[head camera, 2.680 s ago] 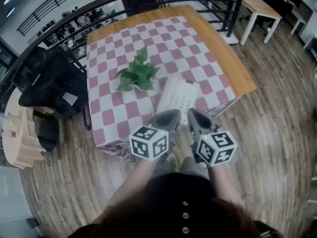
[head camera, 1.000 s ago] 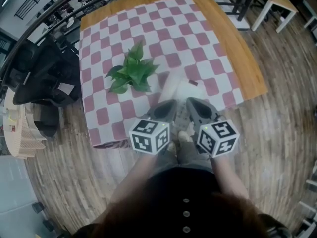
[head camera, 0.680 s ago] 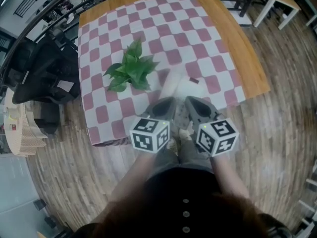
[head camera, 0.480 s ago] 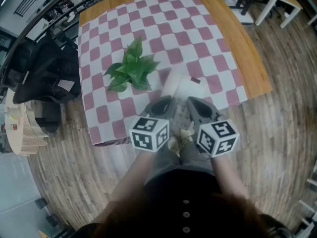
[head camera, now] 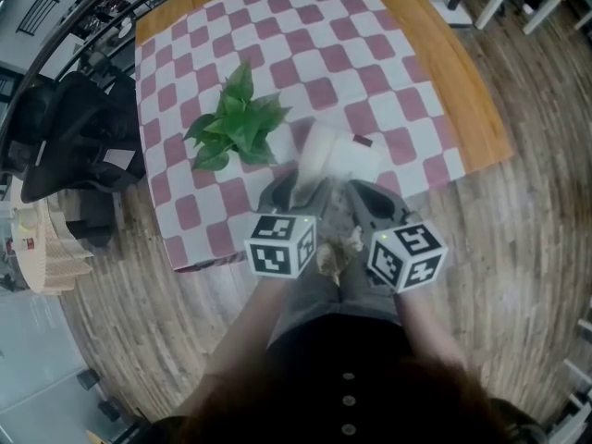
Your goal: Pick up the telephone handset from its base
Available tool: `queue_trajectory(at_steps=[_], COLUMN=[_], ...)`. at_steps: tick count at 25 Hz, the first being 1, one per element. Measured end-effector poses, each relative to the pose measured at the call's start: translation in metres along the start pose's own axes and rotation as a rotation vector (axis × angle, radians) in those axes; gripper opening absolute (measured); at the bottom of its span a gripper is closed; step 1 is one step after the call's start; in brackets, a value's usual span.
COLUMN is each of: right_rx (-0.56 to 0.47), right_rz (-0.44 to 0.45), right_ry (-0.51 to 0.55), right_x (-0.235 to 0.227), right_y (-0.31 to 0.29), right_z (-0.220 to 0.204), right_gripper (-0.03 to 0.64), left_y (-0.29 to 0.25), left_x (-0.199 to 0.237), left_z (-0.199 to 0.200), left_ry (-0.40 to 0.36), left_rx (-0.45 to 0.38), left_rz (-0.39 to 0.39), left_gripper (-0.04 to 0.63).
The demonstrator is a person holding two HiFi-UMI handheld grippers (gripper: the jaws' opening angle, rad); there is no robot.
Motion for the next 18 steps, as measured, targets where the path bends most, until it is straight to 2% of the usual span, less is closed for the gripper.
queue_trajectory(at_steps=[4, 8, 13, 18], right_rx=[0.006, 0.018, 0.026, 0.039], right_rz=[-0.009, -0.027, -0.027, -0.015], right_ry=[-0.008, -0.020, -0.033, -0.041], right_x=[-0.007, -0.017, -0.022, -0.022], right_y=[-0.001, 0.000, -0.004, -0.008], right_z=[-0.001, -0.002, -0.003, -0.004], right_gripper=[0.011, 0.011, 0.011, 0.011], left_y=[-0.006, -0.012, -0.021, -0.029], left_x=[0.004, 0.004, 0.009, 0.010], left_z=[-0.001, -0.006, -0.009, -0.007], left_ry=[-0.046, -0.178, -0.130, -0.123], left_rx=[0.018, 0.060, 0.088, 0.094], left_rz=[0.023, 0.051, 0.044, 0.041], left_gripper=[0.268, 0.272, 0.272, 0.272])
Point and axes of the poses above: the fingertips, and each gripper's own axes: y backward along the fingers, x to its left, z out of its top, the point moved 1 cm from there along y, backward along the fingers, and after that the axes turned 5 degrees about z, right-handed, at the moved point
